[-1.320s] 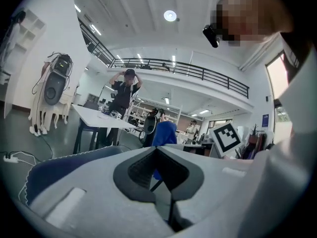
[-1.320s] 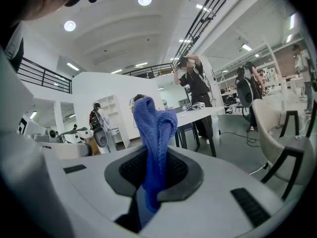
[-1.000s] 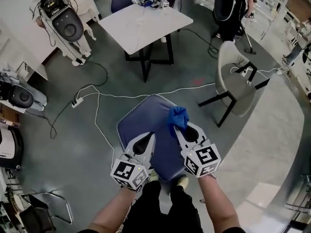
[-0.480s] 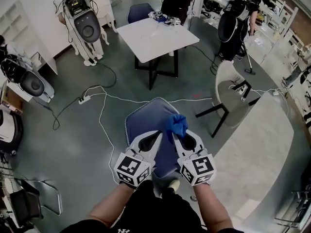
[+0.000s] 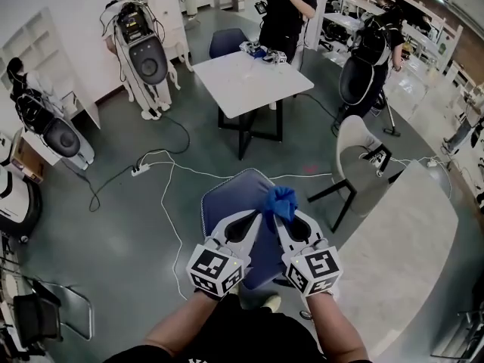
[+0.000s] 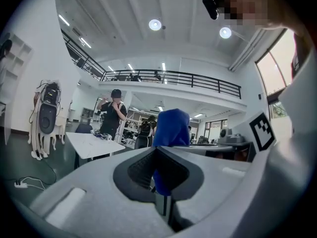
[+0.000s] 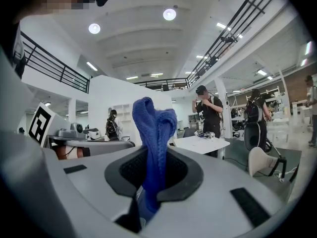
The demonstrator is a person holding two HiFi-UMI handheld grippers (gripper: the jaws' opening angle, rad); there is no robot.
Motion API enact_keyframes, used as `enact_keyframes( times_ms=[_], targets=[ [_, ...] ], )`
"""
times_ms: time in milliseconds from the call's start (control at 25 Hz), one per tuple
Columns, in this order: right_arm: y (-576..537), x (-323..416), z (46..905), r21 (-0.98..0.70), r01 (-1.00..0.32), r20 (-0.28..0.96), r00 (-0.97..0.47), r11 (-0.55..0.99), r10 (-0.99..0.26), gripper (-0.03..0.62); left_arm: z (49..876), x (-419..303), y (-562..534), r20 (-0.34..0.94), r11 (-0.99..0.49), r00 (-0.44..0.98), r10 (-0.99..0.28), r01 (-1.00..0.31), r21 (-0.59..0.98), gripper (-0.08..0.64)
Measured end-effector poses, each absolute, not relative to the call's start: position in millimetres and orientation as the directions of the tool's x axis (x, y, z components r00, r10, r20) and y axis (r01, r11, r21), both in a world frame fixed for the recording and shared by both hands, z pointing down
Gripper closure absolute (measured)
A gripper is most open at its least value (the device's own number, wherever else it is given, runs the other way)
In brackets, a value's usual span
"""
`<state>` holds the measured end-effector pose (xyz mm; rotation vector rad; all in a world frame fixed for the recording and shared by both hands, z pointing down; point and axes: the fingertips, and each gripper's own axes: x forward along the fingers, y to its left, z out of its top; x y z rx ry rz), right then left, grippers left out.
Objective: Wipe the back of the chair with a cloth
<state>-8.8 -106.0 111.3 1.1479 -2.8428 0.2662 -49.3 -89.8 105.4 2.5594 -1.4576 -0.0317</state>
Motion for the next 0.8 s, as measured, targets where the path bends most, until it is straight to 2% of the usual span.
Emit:
enact_keyframes(
  times_ms=[800],
  targets=[
    [-97,28,115,-0.142,-0.692,0.128,-0.722,0.708,-0.68,0.534,110,-19,-81,0.09,-0.471,0.487,-0.868,-0.868,0.155,0.552]
  ],
)
